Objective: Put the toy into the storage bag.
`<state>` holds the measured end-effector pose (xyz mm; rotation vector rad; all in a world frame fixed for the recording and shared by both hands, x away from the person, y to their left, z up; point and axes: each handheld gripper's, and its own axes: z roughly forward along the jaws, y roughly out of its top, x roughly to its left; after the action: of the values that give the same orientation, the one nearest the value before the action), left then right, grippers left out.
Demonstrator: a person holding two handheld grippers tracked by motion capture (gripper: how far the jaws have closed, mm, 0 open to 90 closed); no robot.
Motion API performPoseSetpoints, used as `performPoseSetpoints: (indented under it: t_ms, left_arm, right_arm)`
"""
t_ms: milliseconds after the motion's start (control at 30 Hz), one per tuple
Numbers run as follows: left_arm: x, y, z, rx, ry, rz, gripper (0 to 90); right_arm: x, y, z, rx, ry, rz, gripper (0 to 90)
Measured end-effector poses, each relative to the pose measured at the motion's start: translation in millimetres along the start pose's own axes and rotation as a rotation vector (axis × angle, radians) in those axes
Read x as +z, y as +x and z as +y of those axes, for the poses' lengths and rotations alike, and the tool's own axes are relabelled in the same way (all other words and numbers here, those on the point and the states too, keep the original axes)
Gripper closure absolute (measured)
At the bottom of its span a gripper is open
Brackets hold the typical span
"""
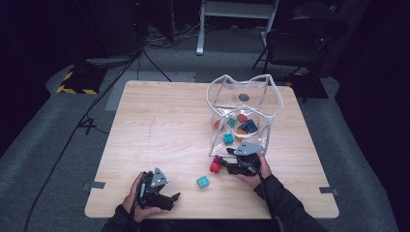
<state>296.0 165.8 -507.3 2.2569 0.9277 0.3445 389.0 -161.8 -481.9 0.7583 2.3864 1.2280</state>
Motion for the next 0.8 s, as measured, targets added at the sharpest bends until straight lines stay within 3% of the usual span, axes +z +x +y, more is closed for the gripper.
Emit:
performPoseSetpoints:
  t_ms: [467, 800]
  left_arm:
    - [0.0, 0.0, 0.0, 0.0, 0.0, 0.0, 4.8]
    - [0.0, -0.1, 0.0, 0.0, 0.0, 0.001, 4.8]
  right_arm:
    - [16.3, 5.5, -5.4, -0.016, 0.063, 0.054, 43.1]
    - [20.4, 7.9, -7.7, -0.034, 0.093, 0.036, 58.4]
